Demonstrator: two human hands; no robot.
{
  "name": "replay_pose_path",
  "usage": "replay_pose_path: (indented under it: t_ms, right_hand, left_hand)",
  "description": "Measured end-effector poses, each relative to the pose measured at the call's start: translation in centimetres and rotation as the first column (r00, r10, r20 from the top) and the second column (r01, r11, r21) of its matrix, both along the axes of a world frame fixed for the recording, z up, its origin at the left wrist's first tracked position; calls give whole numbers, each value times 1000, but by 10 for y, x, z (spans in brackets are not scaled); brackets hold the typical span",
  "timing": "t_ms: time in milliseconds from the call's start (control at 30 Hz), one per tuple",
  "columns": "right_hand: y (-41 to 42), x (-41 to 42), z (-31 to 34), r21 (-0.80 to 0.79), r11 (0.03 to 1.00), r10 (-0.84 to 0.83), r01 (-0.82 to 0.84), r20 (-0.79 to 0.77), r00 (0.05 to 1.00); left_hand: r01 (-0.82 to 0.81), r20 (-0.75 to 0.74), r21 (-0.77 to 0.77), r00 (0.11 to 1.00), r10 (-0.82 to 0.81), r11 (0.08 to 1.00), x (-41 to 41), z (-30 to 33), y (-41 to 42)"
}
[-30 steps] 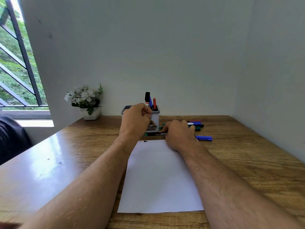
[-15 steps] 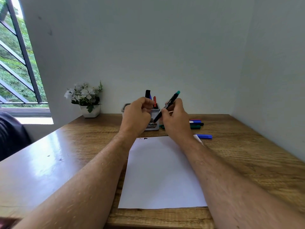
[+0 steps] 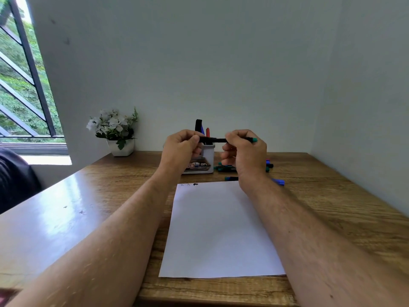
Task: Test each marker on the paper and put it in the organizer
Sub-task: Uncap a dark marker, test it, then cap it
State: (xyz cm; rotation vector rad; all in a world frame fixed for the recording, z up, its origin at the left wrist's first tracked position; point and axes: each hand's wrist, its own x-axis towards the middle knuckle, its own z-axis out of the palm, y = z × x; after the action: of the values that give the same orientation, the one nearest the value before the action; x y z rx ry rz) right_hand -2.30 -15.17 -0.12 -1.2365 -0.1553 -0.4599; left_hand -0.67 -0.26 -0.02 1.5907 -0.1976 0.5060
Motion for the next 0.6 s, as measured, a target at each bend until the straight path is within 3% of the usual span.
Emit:
replay_pose_path:
  t_ms: [100, 200, 300, 367, 500, 600]
  right_hand:
    - [-4, -1, 0, -79, 995, 53, -61, -100, 994]
    - [0, 0, -5, -335, 938, 32, -92, -180, 983]
    - [7, 1, -12, -651, 758, -94, 35, -56, 994]
    - [7, 0, -13, -775, 622, -127, 112, 41, 991]
    - [5, 0, -15, -819, 546, -104, 177, 144, 984]
    - [9, 2, -16, -818, 556, -66, 148, 134, 989]
  left_hand:
    - [-11, -27, -110, 1000, 8, 994, 3, -1, 5]
    - [0, -21, -211, 1000, -5, 977, 2, 1, 9]
    - [29, -23, -159, 999, -33, 987, -2, 1, 9]
    - [70, -33, -143, 997, -75, 987, -3, 0, 7]
    - [148, -32, -167, 987, -155, 975, -2, -1, 6]
    - [187, -36, -165, 980, -195, 968, -3, -1, 5]
